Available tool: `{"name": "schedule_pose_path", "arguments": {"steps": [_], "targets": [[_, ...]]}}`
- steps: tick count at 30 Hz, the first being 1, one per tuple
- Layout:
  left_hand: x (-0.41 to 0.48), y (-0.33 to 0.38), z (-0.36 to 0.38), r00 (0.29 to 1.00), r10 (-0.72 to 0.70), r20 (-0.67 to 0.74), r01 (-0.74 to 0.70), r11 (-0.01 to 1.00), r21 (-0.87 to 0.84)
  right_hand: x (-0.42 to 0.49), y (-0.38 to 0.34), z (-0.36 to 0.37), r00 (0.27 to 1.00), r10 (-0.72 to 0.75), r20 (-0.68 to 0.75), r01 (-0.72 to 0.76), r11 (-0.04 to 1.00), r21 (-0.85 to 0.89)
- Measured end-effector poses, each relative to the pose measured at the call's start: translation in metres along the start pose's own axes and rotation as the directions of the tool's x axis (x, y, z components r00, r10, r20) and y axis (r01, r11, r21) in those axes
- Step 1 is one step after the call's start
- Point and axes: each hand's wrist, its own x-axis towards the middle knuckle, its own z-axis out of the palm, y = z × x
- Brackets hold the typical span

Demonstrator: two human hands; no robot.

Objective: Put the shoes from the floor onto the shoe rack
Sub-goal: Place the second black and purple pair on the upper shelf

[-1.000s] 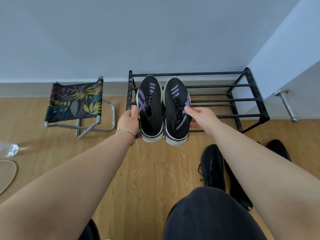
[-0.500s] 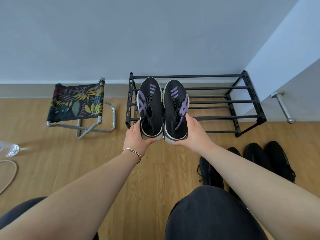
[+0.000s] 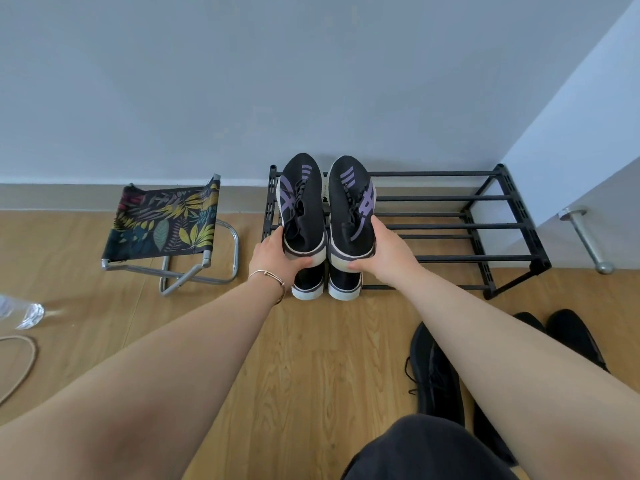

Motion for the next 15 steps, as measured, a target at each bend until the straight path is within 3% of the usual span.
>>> {"name": "schedule_pose_path", "arguments": {"steps": [11, 15], "targets": [[0.017, -0.001, -0.003, 0.999, 0.037, -0.009, -0.036, 0.997, 0.071, 0.02, -0.007, -0.001, 1.0, 0.024, 0.003, -0.023, 0.997, -0.068], [0.013, 0.001, -0.001, 0.999, 0.038, 0.001, -0.038, 0.975, 0.219, 0.019, -0.009, 0.003, 0.999, 0.018, -0.035, -0.022, 0.993, -0.115]]}}
